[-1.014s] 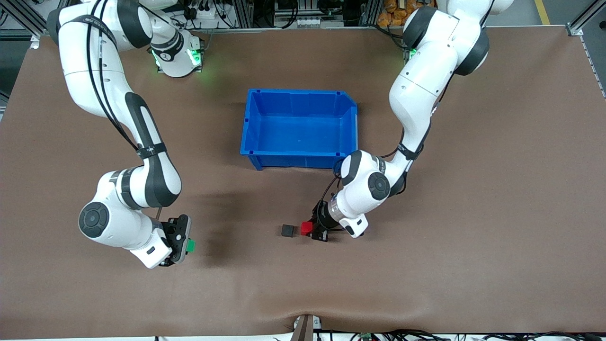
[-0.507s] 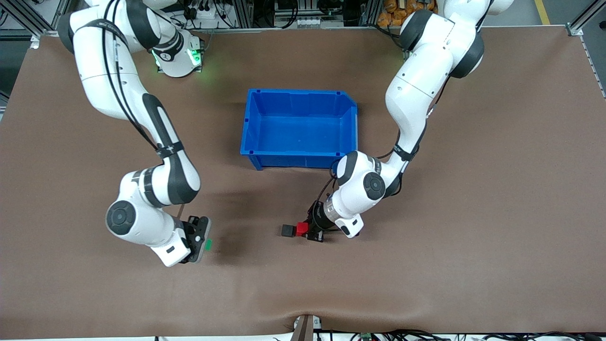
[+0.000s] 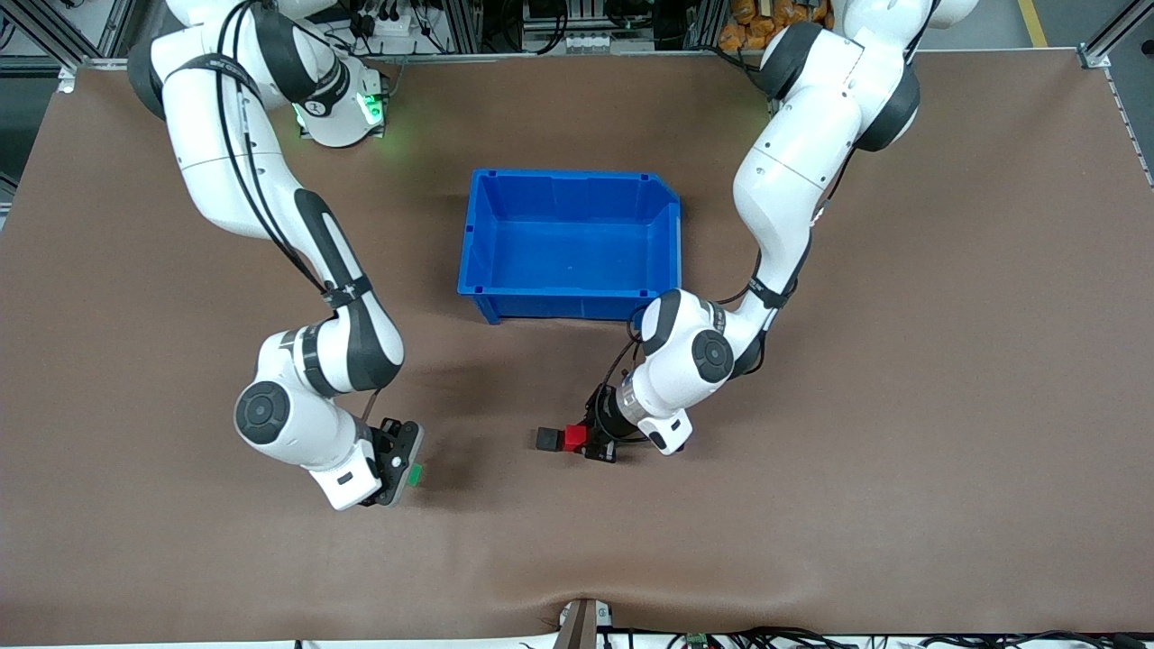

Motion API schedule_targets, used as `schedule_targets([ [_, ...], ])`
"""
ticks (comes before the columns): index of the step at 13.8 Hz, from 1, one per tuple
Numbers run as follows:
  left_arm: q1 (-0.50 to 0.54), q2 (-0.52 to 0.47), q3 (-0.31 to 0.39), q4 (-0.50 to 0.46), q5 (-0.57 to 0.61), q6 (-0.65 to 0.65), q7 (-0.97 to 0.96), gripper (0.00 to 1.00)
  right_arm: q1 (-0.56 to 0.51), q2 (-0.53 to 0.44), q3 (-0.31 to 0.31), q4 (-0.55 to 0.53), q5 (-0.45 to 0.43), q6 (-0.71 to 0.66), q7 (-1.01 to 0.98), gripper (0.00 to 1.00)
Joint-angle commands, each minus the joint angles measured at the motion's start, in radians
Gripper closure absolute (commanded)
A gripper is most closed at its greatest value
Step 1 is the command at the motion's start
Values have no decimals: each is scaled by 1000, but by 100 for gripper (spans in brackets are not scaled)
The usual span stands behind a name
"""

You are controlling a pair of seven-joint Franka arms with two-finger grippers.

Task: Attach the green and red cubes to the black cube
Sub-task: 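Press the red cube against the black cube and open the left gripper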

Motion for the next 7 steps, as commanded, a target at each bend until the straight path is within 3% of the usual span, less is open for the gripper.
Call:
schedule_targets([
  [1, -29, 50, 14, 66, -17, 4, -18, 100, 34, 39, -7, 56, 4, -6, 55, 100],
  [7, -37, 59, 17, 83, -14, 2, -23, 100, 82, 59, -30, 65, -5, 19, 108, 100],
])
